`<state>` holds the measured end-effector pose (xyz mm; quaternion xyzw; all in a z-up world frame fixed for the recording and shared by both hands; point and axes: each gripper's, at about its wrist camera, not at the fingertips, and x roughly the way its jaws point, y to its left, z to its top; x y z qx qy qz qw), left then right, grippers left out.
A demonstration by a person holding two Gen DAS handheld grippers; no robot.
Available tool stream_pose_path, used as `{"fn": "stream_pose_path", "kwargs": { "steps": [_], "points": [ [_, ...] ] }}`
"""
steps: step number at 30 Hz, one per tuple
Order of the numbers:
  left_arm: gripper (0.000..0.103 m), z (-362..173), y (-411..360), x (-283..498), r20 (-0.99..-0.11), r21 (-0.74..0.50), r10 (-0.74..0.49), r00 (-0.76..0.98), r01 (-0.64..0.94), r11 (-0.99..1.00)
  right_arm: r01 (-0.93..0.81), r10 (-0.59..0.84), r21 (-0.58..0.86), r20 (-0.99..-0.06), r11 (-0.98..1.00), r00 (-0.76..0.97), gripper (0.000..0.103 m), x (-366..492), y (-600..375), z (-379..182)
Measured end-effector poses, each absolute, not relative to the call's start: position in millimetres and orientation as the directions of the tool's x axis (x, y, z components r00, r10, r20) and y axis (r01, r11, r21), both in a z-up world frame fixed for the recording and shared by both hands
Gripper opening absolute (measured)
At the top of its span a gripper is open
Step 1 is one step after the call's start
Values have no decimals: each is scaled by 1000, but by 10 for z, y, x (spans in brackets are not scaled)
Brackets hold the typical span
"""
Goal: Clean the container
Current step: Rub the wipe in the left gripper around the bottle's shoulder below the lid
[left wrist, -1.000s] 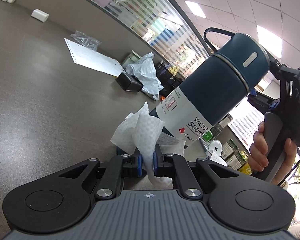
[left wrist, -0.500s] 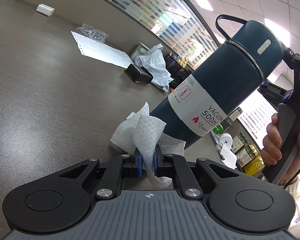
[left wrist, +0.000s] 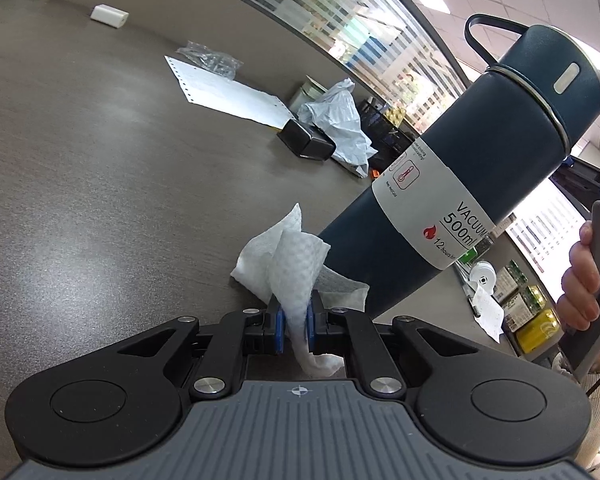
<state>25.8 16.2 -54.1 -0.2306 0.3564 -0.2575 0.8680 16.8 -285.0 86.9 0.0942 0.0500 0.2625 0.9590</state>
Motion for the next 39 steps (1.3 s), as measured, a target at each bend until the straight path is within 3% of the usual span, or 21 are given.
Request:
{"fn": "stream_pose_path", "kwargs": {
  "steps": [16, 22, 29, 39],
  "points": [
    [12, -489, 165, 368, -467, -591, -595, 654, 270, 760, -491, 510, 203, -48, 847, 859, 103, 171, -2802, 898],
    [12, -264, 236, 319, -390, -585, -606, 693, 321, 744, -489, 507, 198, -50, 849, 860, 103, 181, -2791, 898],
    [13, 104, 415, 177, -220, -601, -620, 753, 396, 694, -489, 507, 196, -49, 850, 861, 103, 171, -2773, 902],
    [12, 64, 297, 390, -167, -677, -669, 724, 409, 611, -488, 506, 196, -50, 850, 861, 103, 179, -2785, 881]
  ]
}}
